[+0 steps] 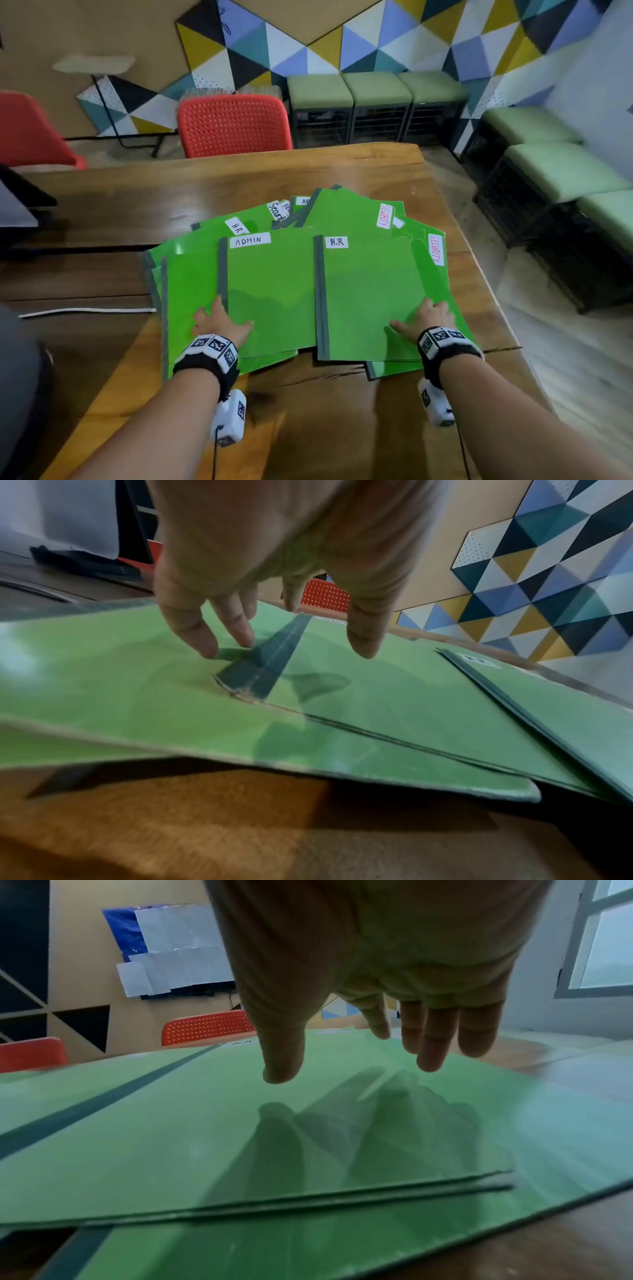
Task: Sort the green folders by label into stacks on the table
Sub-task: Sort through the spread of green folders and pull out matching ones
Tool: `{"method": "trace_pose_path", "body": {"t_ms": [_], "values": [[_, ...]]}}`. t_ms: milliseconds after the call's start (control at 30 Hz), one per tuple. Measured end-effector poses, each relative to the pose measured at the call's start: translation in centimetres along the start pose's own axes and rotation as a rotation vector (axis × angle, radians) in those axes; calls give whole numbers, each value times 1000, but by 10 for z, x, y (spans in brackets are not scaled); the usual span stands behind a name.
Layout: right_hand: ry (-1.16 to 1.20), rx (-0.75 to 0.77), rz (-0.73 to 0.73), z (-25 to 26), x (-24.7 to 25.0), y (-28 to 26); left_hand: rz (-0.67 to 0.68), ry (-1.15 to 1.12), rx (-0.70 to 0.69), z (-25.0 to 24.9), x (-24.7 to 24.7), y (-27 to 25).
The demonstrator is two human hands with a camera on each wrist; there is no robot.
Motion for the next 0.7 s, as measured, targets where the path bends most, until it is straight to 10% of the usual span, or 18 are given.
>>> {"method": "trace_pose_path", "body": {"t_ms": [700], "values": [[358, -50, 79, 15, -19, 40, 69, -243, 56, 5, -23, 24]]}}
Point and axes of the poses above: each hand's wrist, its own y-axis towards the middle knuckle, its own x-axis out of the back of the hand, z = x × y, the point moved 8 cm from there along y, towards the middle knuckle, and after that the axes turned 15 degrees about x, right-handed, at the moved point
